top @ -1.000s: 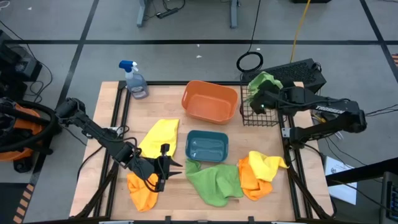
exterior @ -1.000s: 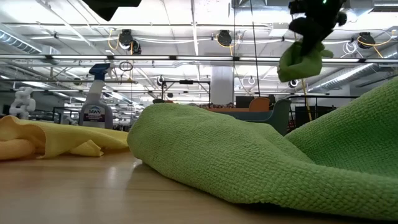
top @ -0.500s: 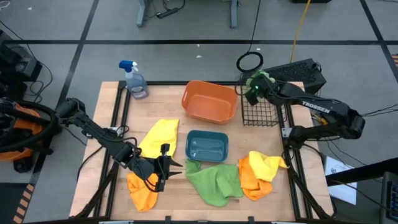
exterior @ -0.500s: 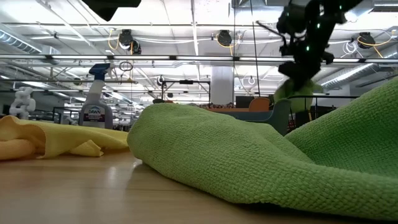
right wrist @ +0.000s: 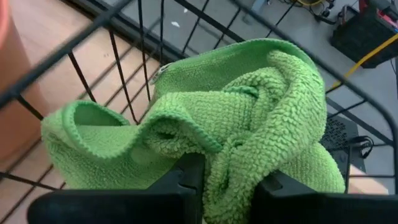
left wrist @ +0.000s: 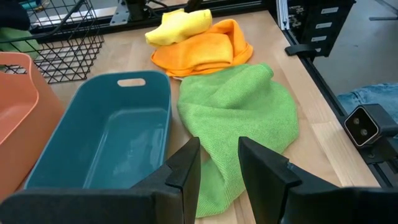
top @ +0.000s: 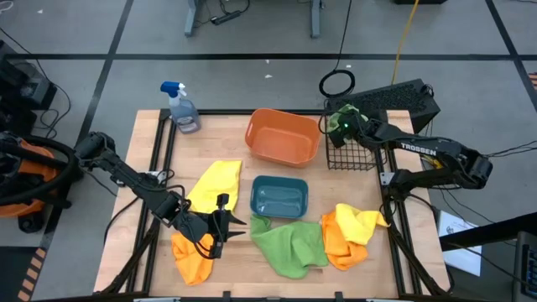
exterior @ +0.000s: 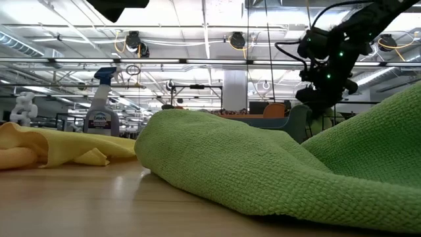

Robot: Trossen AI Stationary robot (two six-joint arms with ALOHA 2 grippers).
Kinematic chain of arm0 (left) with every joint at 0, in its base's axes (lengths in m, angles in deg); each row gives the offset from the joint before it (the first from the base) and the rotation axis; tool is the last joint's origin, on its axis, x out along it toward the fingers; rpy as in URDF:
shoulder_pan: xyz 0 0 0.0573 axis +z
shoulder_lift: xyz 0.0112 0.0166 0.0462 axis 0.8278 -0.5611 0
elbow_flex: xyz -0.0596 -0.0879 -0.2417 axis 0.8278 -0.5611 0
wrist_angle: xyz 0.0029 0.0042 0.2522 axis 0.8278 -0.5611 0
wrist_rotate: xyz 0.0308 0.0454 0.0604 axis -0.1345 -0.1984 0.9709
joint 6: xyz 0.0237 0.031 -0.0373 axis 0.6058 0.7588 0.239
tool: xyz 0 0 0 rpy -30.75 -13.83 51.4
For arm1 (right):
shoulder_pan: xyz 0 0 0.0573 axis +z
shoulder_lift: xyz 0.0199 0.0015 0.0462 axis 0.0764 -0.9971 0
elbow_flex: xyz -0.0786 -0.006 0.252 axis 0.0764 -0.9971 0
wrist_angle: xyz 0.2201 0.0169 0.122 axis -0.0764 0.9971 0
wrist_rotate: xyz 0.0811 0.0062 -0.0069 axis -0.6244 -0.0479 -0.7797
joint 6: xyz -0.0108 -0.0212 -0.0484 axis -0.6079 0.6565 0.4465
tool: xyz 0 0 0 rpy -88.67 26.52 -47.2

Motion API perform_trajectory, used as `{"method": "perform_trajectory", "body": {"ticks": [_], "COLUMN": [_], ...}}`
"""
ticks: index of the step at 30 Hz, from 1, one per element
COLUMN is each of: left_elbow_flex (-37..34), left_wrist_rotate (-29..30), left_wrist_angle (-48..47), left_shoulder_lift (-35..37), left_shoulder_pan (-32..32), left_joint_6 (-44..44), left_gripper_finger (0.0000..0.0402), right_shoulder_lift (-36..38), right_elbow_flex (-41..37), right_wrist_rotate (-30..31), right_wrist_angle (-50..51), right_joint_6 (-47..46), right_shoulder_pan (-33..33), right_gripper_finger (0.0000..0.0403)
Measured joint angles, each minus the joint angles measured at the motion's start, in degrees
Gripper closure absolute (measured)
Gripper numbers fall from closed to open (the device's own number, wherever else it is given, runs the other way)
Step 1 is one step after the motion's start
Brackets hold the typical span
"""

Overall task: Sort microfiber towel by color & place in baskets
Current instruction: Put the top green microfiber towel into the wire basket

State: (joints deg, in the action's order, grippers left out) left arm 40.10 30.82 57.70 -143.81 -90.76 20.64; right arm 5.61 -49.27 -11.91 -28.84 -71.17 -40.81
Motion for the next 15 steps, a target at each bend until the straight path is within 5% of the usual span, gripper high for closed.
{"method": "perform_trajectory", "body": {"ticks": [15], "left_elbow_flex": [0.0], "left_wrist_rotate": [-0.02], "left_wrist_angle": [0.04], "left_shoulder_lift": [0.0], "left_shoulder_pan": [0.0], "left_joint_6": [-0.33], "left_gripper_finger": [0.0285], "right_shoulder_lift": [-7.67], "right_elbow_flex": [-3.2], "right_wrist_rotate": [-2.8], "right_wrist_angle": [-4.92], "right_joint_6": [-2.47], "right_shoulder_pan": [-0.37], "right_gripper_finger": [0.0351]}}
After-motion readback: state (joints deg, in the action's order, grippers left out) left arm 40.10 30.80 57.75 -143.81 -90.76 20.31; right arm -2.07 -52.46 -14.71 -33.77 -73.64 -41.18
